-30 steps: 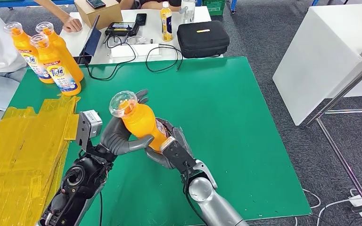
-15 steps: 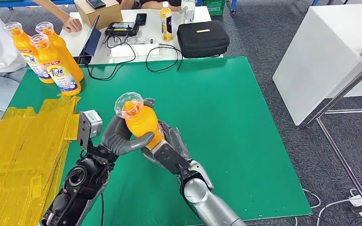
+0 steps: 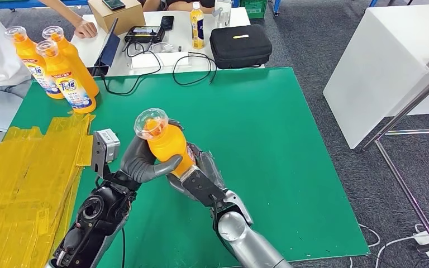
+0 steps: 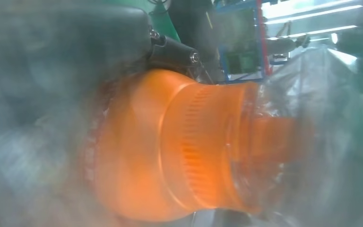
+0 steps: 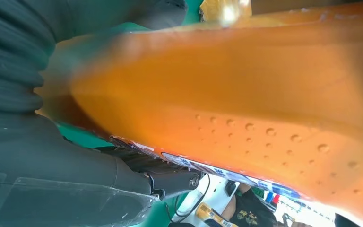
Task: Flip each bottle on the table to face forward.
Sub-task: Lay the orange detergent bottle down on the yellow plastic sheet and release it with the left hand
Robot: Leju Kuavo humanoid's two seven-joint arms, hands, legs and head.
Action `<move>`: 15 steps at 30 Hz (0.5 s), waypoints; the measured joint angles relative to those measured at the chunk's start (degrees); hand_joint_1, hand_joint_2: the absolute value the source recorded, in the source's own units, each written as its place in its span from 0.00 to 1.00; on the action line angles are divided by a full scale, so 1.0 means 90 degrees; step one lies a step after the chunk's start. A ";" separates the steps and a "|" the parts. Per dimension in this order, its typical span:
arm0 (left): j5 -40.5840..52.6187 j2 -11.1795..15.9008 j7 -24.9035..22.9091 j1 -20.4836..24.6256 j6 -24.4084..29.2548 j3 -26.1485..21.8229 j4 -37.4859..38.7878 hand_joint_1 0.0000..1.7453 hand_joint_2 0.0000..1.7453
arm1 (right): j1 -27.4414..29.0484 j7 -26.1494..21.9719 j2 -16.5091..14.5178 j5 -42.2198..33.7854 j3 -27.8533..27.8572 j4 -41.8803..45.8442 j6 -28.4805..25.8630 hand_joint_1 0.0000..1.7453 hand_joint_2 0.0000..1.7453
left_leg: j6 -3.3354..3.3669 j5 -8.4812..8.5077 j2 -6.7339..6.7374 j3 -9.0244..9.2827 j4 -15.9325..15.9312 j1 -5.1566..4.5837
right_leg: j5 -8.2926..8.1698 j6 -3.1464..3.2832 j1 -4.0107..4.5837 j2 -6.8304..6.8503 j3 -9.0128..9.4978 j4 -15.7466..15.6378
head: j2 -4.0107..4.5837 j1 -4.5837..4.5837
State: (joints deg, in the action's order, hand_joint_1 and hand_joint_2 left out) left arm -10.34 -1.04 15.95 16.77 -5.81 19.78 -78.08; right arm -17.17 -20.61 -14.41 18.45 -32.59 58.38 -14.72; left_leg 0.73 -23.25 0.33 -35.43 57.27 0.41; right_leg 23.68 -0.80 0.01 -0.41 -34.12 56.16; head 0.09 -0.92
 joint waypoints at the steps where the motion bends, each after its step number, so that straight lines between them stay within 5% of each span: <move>1: -0.0004 -0.0001 0.0001 0.0008 0.0000 0.0000 0.0004 1.00 1.00 | 0.0001 -0.0001 0.0005 -0.0005 0.0000 0.0012 0.0000 0.89 1.00 | 0.0000 0.0000 0.0000 0.0000 0.0000 0.0000 | 0.0000 0.0000 0.0000 0.0000 0.0000 0.0000 | 0.0000 0.0000; 4: 0.0019 -0.0002 0.0008 0.0037 0.0086 0.0001 0.0019 1.00 1.00 | 0.0018 -0.0030 0.0021 -0.0049 0.0002 0.0083 -0.0041 0.64 1.00 | 0.0000 0.0000 0.0000 0.0000 0.0000 0.0000 | 0.0000 0.0000 0.0000 0.0000 0.0000 0.0000 | -0.0001 0.0000; 12: 0.0077 -0.0045 0.0050 0.0062 0.0209 0.0011 0.0025 1.00 1.00 | 0.0147 -0.0058 0.0087 -0.0107 0.0010 0.0408 -0.0154 0.64 1.00 | 0.0000 0.0000 -0.0001 -0.0002 0.0000 0.0000 | 0.0000 0.0000 0.0000 0.0000 0.0000 0.0000 | -0.0001 0.0001; 15: 0.0080 -0.0054 0.0054 0.0065 0.0209 0.0015 0.0025 1.00 1.00 | 0.0167 -0.0056 0.0102 -0.0108 0.0010 0.0454 -0.0155 0.16 1.00 | 0.0000 0.0000 -0.0001 -0.0002 0.0000 0.0000 | 0.0000 0.0000 0.0000 0.0000 0.0000 0.0000 | 0.0000 0.0001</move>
State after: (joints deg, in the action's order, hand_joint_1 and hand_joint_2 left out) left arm -9.63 -1.53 16.44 17.36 -3.93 19.91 -77.85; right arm -15.67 -21.12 -13.50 17.48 -32.50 62.47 -16.12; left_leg 0.73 -23.26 0.32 -35.45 57.27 0.40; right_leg 23.68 -0.80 0.01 -0.41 -34.12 56.15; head 0.09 -0.92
